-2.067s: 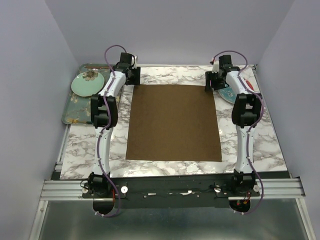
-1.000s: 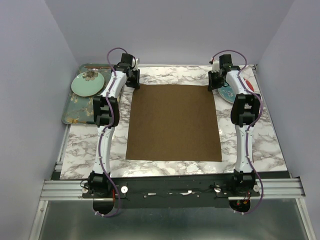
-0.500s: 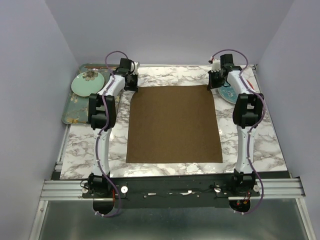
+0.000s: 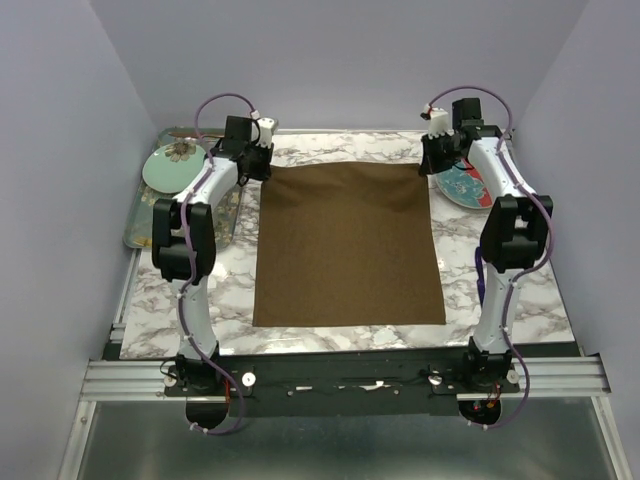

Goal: Fold the napkin into a case and place the utensils inside
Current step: Pick up the flattened napkin from the center of the board, then fold and flatten the napkin at the center of the board.

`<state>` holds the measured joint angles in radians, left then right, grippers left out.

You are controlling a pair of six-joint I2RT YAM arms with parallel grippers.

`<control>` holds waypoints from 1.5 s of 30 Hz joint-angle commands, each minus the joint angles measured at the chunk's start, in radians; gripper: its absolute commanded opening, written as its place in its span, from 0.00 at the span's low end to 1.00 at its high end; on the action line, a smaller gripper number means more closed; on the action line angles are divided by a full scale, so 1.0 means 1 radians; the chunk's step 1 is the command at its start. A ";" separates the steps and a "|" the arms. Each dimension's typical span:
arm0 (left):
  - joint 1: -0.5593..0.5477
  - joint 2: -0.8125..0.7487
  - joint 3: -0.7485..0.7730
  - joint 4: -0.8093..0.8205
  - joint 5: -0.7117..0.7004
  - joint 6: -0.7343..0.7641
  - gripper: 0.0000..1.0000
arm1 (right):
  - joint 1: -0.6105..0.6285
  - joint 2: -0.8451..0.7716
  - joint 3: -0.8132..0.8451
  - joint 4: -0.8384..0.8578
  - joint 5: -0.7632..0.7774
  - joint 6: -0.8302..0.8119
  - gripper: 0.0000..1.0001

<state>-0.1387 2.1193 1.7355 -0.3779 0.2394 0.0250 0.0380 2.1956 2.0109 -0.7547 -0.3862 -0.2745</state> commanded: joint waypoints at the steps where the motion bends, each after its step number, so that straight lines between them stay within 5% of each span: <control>1: -0.002 -0.185 -0.160 -0.027 0.115 0.168 0.00 | 0.002 -0.120 -0.144 -0.113 -0.013 -0.095 0.01; 7: -0.002 -0.383 -0.393 -0.208 0.231 0.318 0.00 | 0.000 -0.307 -0.383 -0.176 0.041 -0.204 0.01; 14: -0.019 -0.421 -0.573 -0.280 0.193 0.293 0.00 | 0.002 -0.337 -0.595 -0.173 0.112 -0.210 0.00; 30: -0.050 -0.150 -0.327 -0.282 0.004 0.188 0.00 | 0.019 -0.024 -0.284 -0.167 0.194 -0.084 0.01; 35: -0.052 -0.225 -0.309 -0.293 0.064 0.216 0.00 | 0.019 -0.117 -0.285 -0.204 0.124 -0.121 0.01; 45: -0.050 -0.432 -0.454 -0.360 0.156 0.300 0.00 | 0.020 -0.376 -0.555 -0.232 0.063 -0.170 0.01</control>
<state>-0.1928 1.7630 1.3396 -0.6819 0.3508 0.2729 0.0589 1.9125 1.5848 -0.9516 -0.2993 -0.4049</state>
